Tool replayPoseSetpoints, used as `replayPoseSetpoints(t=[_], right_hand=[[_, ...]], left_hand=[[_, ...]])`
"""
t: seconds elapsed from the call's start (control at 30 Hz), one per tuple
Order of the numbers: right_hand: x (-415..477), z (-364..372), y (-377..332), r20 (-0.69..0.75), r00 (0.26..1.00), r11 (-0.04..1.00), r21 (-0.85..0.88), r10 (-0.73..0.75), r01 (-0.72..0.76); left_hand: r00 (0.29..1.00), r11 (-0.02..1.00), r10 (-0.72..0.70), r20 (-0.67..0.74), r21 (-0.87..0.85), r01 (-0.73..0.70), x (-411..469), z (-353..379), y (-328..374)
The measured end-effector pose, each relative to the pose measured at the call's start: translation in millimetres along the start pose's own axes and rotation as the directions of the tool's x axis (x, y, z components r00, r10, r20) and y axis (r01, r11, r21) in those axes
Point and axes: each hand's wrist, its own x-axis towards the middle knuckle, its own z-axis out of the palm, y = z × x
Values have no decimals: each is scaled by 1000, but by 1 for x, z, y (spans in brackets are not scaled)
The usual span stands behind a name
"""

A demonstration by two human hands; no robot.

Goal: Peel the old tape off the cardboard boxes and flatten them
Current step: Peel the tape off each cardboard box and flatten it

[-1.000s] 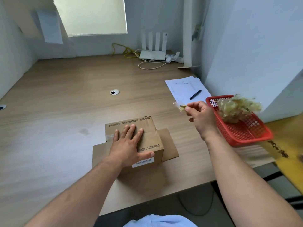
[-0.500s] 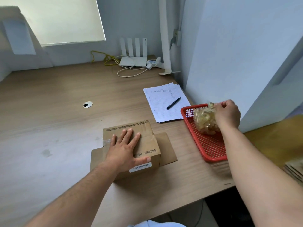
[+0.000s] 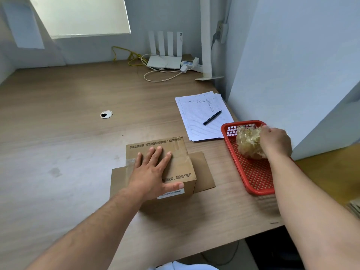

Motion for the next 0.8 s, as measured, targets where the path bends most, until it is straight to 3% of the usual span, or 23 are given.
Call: replayPoseSetpoints(t=[0.17, 0.3, 0.43, 0.57, 0.7, 0.8], right_hand=[[-19, -14, -10, -79, 996, 997, 65, -35, 41], [-65, -12, -41, -160, 958, 938, 217, -238, 269], [-141, 24, -82, 120, 902, 860, 378, -414, 344], [-217, 74, -101, 440, 793, 899, 323, -421, 297], [-261, 103, -102, 586, 681, 897, 321, -440, 303], [-273, 109, -104, 608, 648, 888, 336, -459, 315]], left_hand=[[1000, 1000, 21, -7, -11, -21, -1, 2, -3], [999, 1000, 31, -9, -4, -31, -8, 4, -10], [1000, 1000, 30, -6, 1, -30, -22, 5, -26], [999, 1000, 17, -47, 11, -16, -45, 8, -50], [998, 998, 49, -26, -30, -50, -67, 10, -83], [1000, 992, 3, -19, -127, -6, -83, 8, -112]])
